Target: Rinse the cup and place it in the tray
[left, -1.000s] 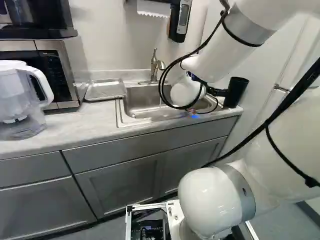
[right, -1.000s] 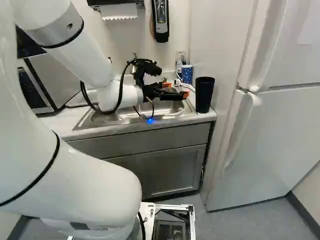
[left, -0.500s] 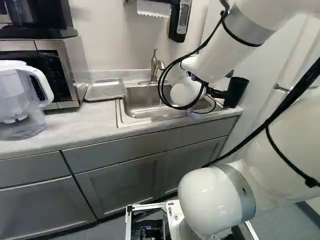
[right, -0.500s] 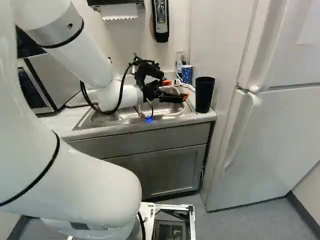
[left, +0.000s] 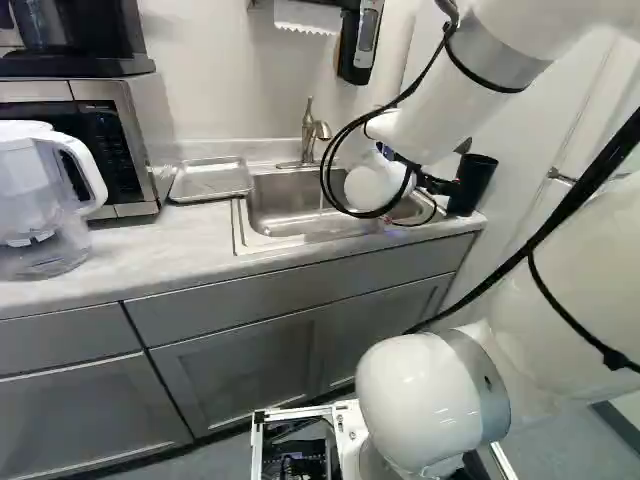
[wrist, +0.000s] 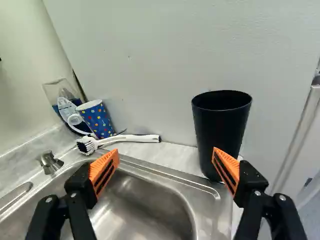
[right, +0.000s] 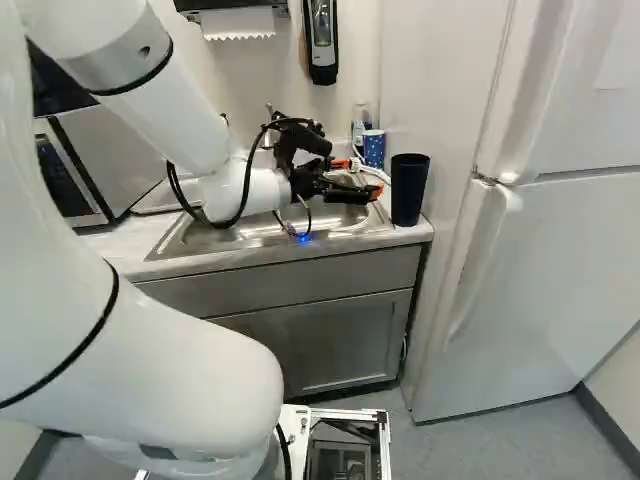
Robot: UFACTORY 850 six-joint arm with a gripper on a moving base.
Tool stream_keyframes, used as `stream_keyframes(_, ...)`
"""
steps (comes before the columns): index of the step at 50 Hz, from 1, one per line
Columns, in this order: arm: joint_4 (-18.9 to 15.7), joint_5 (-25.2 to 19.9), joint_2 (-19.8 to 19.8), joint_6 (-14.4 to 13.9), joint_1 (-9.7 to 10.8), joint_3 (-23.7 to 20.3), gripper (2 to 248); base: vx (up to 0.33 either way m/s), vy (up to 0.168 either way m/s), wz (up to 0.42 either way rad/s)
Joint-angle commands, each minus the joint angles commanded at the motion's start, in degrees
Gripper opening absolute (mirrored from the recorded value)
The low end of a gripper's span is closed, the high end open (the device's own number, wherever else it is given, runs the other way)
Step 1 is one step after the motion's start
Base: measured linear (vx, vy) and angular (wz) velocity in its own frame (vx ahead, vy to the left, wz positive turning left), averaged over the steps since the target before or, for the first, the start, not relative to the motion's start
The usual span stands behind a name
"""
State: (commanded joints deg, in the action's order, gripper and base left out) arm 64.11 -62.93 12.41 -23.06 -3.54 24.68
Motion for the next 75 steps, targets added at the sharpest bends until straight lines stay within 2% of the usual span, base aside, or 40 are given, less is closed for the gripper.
stream_keyframes(16, 0.47, 0.0, 0.93, 0.0, 0.14, -0.79, 247, 0.0, 0.0, 0.0)
stream_keyframes(56, 7.56, -2.38, 0.94, 0.0, 0.4, -0.8, 247, 0.0, 0.0, 0.0)
stream_keyframes(75, 9.15, -3.6, -0.33, 0.0, 2.06, 0.27, 247, 0.0, 0.0, 0.0)
